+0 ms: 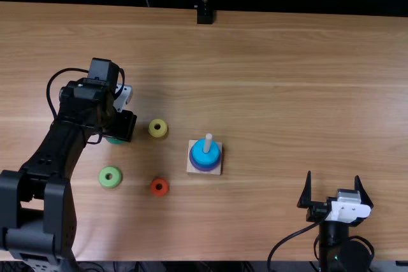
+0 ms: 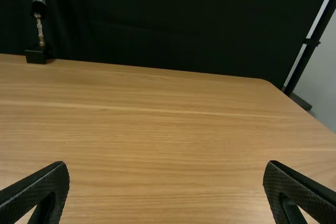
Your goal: Build the Hanoi tower: stack the rings onto the peg from bottom to top in this color order: purple, dark blue, light blue, dark green, light green, yellow, orange.
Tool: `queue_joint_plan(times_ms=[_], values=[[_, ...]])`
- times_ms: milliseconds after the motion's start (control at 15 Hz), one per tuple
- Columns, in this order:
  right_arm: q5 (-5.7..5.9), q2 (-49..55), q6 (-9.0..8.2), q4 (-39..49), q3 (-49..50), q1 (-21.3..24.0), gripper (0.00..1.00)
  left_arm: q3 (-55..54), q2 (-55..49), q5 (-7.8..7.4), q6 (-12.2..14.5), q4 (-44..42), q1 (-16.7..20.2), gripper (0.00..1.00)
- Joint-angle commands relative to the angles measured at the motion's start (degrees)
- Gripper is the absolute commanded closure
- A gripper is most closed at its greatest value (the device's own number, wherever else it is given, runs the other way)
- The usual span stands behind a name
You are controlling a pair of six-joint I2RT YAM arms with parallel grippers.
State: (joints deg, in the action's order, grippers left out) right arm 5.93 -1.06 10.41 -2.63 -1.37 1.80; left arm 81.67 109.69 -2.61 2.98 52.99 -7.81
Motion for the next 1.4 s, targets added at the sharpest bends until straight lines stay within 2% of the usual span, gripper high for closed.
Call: queue_joint_plan(times_ms=[0, 333, 400, 533, 733, 1000, 1333], values=[[-0.45, 1.1, 0.03, 0.1, 0.5, 0.2, 0.00, 2.7, -3.4, 0.08, 0.1, 2.0, -1.5, 1.00], [-0.45, 1.1, 0.03, 0.1, 0.5, 0.3, 0.00, 14.6, -7.4, -0.02, -0.6, 17.0, -8.1, 1.00], [-0.45, 1.1, 0.03, 0.1, 0.5, 0.2, 0.00, 17.0, -7.8, -0.02, -1.5, 19.7, -9.7, 1.00], [-0.45, 1.1, 0.03, 0.1, 0.5, 0.2, 0.00, 20.9, -7.9, -0.02, -5.1, 23.7, -12.8, 1.00], [-0.45, 1.1, 0.03, 0.0, 0.5, 0.2, 0.00, 26.4, -7.6, 0.08, -9.2, 24.3, -17.0, 1.00], [-0.45, 1.1, 0.03, 0.0, 0.5, 0.3, 0.00, 33.7, -6.8, 0.08, -14.3, 24.3, -20.6, 1.00], [-0.45, 1.1, 0.03, 0.0, 0.5, 0.2, 0.00, 37.4, -4.0, 0.08, -18.1, 25.7, -24.6, 1.00]])
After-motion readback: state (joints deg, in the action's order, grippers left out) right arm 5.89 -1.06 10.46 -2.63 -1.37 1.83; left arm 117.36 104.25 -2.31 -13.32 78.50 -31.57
